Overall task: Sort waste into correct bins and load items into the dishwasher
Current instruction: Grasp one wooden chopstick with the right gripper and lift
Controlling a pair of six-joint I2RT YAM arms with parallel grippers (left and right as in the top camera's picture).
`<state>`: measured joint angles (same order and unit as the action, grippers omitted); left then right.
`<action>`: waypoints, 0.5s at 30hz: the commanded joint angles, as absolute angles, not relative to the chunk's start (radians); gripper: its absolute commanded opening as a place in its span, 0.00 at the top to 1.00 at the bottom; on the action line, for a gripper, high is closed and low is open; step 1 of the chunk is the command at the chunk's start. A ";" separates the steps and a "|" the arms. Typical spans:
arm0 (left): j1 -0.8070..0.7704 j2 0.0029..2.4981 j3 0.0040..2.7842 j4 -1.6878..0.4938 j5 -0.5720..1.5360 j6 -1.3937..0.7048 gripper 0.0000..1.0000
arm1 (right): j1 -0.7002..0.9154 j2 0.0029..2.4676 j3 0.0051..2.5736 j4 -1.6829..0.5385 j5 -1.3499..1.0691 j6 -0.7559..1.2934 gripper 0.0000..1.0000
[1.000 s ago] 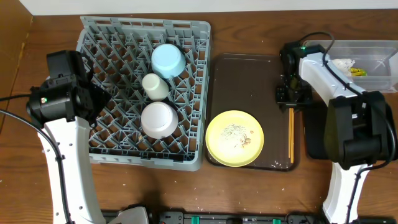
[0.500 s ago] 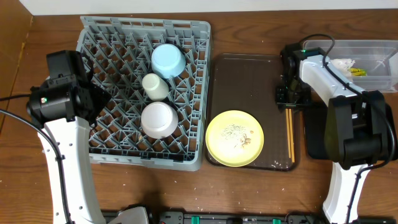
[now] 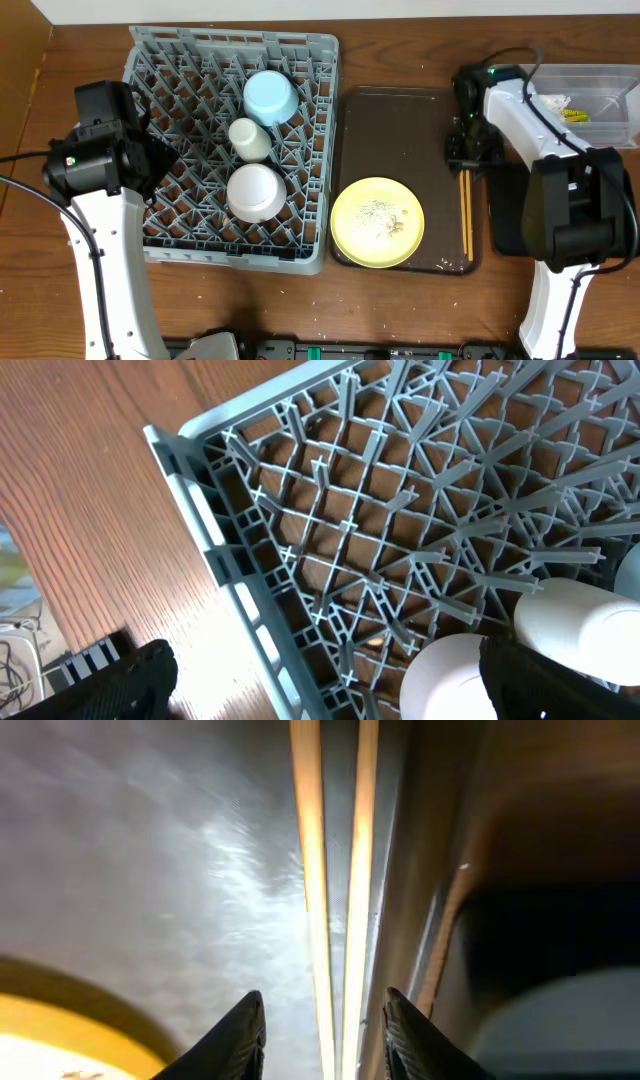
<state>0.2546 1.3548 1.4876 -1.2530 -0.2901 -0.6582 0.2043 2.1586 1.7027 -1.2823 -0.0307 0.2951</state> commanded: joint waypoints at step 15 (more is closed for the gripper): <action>0.260 1.352 1.504 -1.256 -0.293 -0.671 0.02 | 0.218 2.149 1.628 -1.175 -0.066 0.276 0.61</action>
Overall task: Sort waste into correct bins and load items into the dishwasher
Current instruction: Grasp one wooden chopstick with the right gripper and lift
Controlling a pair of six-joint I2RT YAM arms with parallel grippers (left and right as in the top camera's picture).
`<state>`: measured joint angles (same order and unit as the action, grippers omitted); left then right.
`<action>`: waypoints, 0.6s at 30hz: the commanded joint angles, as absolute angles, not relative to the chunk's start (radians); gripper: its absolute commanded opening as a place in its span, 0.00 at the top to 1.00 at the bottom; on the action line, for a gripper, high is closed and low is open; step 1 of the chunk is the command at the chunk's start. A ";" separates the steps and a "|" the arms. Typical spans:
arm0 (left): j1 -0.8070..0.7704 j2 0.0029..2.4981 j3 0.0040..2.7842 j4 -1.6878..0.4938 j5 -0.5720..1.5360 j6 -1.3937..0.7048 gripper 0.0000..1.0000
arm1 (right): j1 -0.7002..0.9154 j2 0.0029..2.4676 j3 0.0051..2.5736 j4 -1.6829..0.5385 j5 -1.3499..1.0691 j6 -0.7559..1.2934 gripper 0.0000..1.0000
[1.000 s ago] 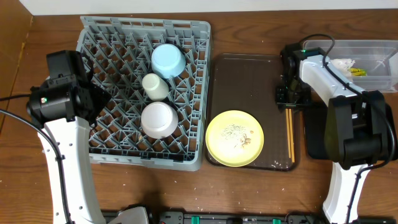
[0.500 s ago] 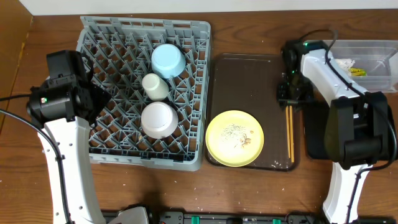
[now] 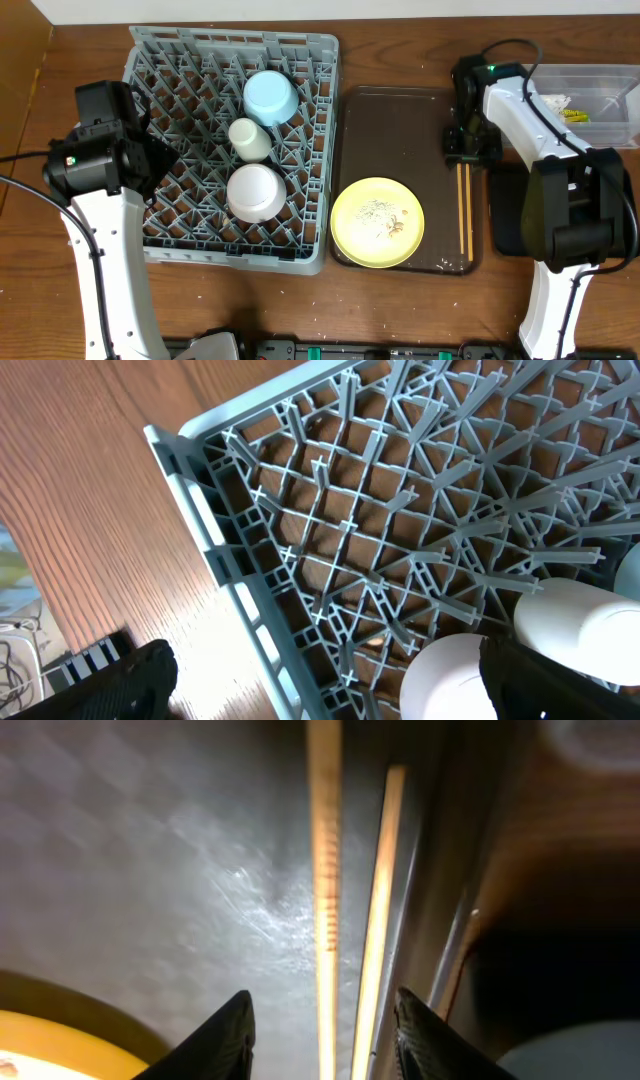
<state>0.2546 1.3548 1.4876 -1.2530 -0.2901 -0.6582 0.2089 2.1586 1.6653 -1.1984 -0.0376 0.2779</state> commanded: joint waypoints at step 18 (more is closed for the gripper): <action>0.260 1.352 1.504 -1.256 -0.293 -0.671 0.02 | 0.231 2.149 1.494 -1.028 -0.076 0.276 0.78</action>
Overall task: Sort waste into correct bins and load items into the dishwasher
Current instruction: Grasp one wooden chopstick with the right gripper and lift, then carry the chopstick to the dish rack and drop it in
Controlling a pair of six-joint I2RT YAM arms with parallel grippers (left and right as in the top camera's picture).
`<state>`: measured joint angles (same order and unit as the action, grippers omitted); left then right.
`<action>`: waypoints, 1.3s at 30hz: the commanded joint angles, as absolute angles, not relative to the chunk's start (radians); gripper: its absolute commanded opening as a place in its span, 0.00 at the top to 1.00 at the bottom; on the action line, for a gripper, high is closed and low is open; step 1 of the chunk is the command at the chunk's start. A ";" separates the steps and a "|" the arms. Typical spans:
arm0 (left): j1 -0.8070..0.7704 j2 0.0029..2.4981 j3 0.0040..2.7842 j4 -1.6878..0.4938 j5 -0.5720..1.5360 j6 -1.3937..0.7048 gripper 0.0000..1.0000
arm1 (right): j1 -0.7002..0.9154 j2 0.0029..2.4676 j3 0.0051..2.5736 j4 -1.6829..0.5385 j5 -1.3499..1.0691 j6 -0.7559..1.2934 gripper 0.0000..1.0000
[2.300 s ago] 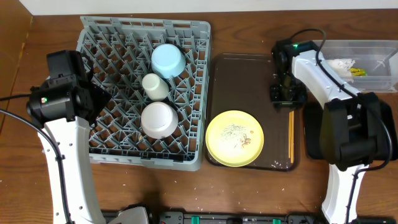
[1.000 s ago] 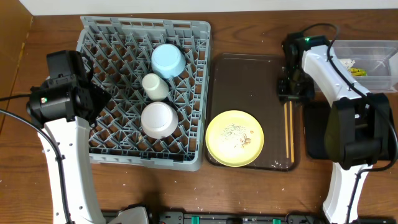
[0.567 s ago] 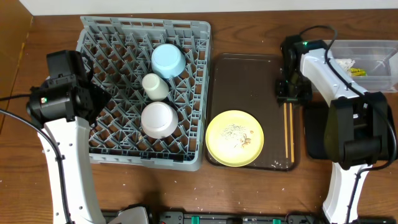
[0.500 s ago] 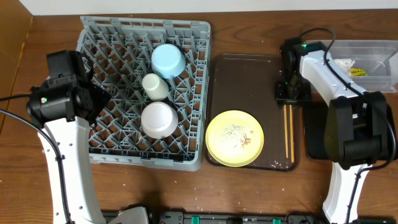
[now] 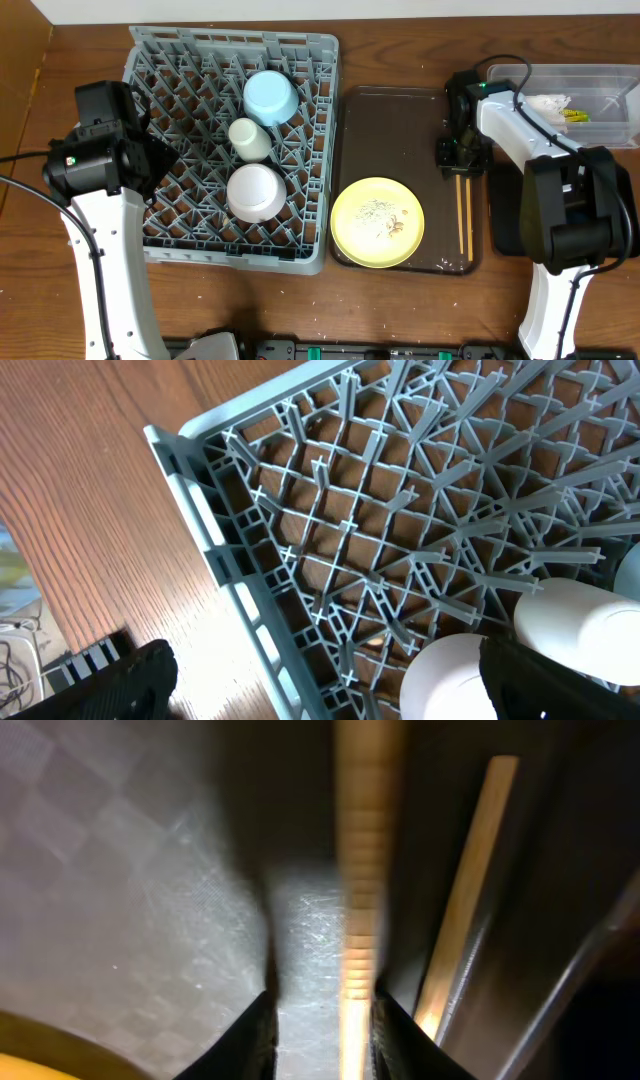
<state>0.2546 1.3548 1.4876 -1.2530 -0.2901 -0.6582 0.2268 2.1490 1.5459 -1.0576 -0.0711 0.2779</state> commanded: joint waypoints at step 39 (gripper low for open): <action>0.260 1.352 1.504 -1.256 -0.293 -0.671 0.02 | 0.561 2.161 1.998 -0.646 -0.318 0.710 0.99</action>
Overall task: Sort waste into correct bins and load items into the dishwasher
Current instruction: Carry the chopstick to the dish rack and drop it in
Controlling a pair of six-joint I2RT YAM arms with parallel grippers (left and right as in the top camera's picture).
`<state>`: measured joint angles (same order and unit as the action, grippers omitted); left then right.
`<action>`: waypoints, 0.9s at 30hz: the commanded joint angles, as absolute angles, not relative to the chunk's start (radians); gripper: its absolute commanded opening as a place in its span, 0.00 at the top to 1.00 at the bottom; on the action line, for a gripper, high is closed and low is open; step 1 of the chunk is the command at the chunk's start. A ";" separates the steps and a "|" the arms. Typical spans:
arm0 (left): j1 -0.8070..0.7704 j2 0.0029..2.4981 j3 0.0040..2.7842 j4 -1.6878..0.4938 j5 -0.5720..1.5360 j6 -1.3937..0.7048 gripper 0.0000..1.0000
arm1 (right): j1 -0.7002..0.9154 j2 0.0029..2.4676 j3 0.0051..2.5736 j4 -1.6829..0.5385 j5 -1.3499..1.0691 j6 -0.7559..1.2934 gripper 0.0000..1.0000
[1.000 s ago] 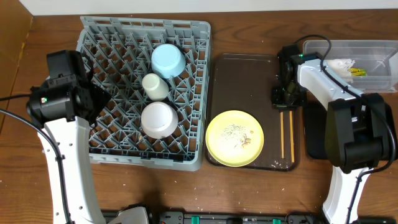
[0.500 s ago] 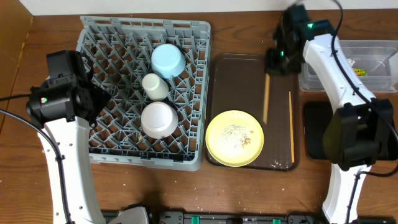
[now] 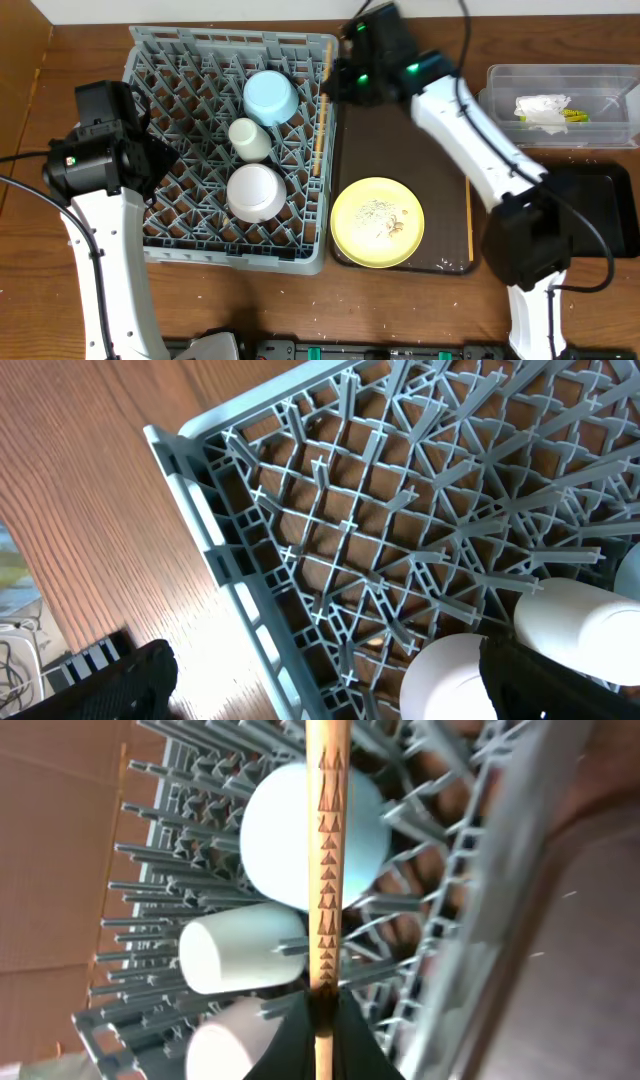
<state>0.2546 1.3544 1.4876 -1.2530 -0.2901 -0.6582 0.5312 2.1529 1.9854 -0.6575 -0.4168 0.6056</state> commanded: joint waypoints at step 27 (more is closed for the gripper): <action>0.260 1.352 1.504 -1.256 -0.293 -0.671 0.02 | 0.464 2.018 2.002 -1.017 -0.019 0.476 0.66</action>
<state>0.2546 1.3548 1.4876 -1.2526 -0.2901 -0.6582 0.5358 2.1082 1.9865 -0.9409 -0.1566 0.5327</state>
